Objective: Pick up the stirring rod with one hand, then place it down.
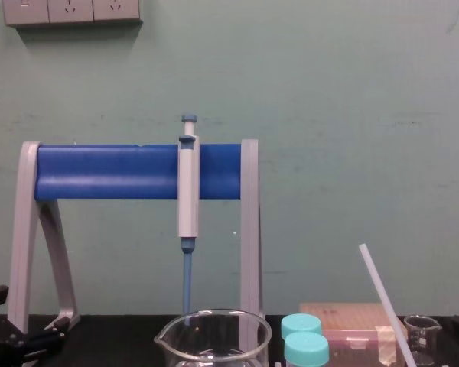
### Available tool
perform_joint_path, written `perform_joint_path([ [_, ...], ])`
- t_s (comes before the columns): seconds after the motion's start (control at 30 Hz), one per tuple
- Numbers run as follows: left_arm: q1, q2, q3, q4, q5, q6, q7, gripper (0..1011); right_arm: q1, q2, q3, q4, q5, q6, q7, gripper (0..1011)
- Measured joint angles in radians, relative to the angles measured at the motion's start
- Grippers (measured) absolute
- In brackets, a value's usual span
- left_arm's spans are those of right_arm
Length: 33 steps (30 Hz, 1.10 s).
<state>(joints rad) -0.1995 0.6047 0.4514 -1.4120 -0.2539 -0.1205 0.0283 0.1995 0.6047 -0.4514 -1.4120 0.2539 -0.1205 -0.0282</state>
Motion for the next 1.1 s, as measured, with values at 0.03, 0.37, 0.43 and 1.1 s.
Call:
perform_joint_path([
  [0.03,0.0,0.0,0.0,0.0,0.0,0.0,0.0,1000,0.0,0.0,0.0,0.0,0.0,0.0,0.0,1000],
  [0.37,0.0,0.0,0.0,0.0,0.0,0.0,0.0,1000,0.0,0.0,0.0,0.0,0.0,0.0,0.0,1000],
  [0.43,0.0,0.0,0.0,0.0,0.0,0.0,0.0,1000,0.0,0.0,0.0,0.0,0.0,0.0,0.0,1000],
  [1.1,0.0,0.0,0.0,0.0,0.0,0.0,0.0,1000,0.0,0.0,0.0,0.0,0.0,0.0,0.0,1000],
])
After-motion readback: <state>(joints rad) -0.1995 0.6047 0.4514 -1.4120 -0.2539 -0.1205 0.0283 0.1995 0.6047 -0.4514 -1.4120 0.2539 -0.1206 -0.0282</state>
